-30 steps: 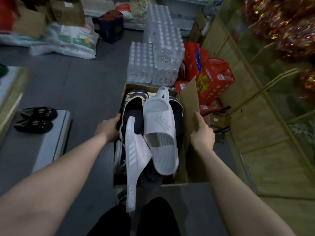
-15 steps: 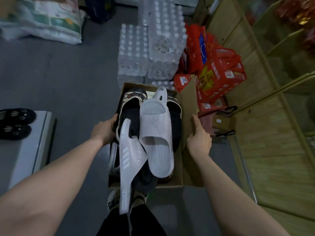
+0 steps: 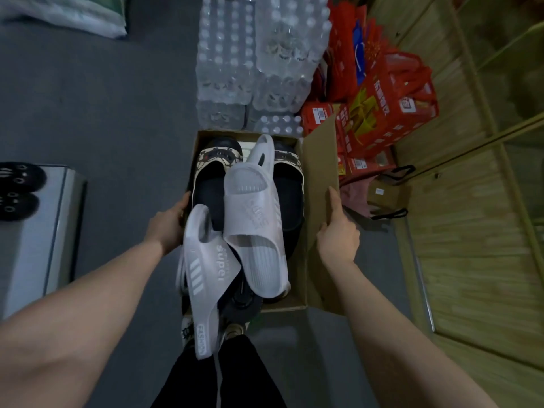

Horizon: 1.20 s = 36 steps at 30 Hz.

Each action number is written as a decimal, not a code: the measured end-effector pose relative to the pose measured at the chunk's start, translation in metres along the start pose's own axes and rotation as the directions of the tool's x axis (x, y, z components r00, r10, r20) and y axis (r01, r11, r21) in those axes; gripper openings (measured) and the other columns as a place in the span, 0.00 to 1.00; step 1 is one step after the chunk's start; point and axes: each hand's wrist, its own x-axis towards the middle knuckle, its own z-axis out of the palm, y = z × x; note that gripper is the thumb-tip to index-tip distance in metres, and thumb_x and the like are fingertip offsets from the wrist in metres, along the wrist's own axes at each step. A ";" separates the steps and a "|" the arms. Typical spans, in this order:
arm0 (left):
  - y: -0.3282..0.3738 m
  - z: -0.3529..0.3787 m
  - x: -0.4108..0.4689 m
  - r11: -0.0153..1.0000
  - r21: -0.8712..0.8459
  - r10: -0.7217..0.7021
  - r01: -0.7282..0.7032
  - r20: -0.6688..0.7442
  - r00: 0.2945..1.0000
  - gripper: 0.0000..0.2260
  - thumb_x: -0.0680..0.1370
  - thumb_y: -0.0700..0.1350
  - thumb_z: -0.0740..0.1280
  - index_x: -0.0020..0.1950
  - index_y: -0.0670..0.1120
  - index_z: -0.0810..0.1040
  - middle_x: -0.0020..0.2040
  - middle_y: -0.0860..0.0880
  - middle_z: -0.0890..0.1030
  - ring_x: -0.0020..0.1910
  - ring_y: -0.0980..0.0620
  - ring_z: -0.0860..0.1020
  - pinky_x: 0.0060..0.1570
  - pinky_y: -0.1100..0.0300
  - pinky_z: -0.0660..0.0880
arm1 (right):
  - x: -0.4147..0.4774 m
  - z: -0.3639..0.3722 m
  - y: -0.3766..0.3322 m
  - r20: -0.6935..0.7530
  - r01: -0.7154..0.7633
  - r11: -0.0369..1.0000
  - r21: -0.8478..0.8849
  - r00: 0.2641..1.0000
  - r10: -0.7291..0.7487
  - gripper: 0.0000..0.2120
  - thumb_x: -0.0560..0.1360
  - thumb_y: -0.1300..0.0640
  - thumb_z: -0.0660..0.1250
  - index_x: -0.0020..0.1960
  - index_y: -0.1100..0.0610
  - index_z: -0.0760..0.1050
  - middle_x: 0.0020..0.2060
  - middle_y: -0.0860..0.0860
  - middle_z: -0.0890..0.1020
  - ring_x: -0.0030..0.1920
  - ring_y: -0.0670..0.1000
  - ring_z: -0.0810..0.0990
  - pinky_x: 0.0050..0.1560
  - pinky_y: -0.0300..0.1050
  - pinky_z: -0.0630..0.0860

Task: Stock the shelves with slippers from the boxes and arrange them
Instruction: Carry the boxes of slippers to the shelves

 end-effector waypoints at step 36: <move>0.025 -0.112 -0.297 0.998 -0.059 -0.013 -0.030 -0.620 0.784 0.18 0.73 0.47 0.71 0.62 0.51 0.76 0.48 0.52 0.80 0.48 0.48 0.79 0.49 0.54 0.76 | -0.199 -0.086 -0.167 0.011 0.943 0.324 0.073 0.324 -0.946 0.23 0.73 0.60 0.69 0.68 0.53 0.73 0.55 0.56 0.80 0.50 0.60 0.81 0.50 0.53 0.78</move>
